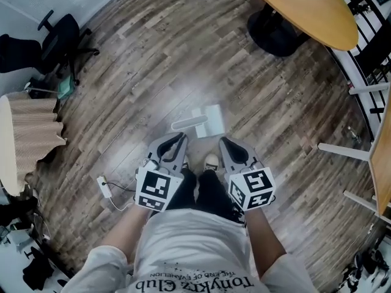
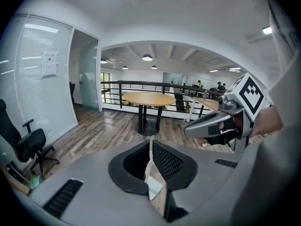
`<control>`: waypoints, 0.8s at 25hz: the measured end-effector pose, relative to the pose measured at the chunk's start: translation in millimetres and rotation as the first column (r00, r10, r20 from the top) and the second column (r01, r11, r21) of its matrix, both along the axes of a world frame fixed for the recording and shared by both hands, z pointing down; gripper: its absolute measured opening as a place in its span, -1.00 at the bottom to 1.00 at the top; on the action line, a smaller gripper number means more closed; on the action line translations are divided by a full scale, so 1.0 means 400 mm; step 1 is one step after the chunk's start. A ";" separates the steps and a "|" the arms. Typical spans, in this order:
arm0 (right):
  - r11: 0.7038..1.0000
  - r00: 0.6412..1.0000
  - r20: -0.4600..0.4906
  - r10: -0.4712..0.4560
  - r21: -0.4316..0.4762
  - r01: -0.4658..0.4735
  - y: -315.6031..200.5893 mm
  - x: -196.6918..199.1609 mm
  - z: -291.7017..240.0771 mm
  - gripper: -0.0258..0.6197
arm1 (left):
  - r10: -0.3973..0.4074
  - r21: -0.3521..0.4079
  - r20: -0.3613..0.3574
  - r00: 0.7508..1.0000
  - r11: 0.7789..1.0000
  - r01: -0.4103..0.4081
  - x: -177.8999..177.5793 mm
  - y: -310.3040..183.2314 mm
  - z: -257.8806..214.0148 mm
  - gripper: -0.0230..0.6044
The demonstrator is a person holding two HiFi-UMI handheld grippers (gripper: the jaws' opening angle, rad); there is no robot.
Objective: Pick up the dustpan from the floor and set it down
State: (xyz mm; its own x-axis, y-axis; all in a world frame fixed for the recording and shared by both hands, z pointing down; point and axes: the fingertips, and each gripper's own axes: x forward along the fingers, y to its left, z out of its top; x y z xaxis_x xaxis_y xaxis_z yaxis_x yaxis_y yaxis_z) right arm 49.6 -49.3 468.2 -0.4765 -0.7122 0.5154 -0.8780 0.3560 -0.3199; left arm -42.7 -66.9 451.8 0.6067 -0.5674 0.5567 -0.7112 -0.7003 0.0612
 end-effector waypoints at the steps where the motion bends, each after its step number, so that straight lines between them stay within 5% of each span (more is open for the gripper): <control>1: 1.000 1.000 -0.002 0.000 -0.004 0.000 -0.007 0.000 0.008 -0.84 | 0.010 -0.001 0.005 1.000 1.000 -0.010 0.004 -0.009 0.011 -0.84; 8: 1.000 1.000 0.015 0.014 -0.025 -0.013 -0.042 0.005 0.063 -0.84 | 0.107 0.009 0.093 0.990 0.994 -0.109 0.023 -0.050 0.096 -0.67; 20: 0.997 0.999 0.039 0.019 -0.077 -0.016 -0.064 -0.008 0.154 -0.84 | 0.298 -0.125 0.177 0.938 0.952 -0.279 0.042 -0.092 0.261 -0.25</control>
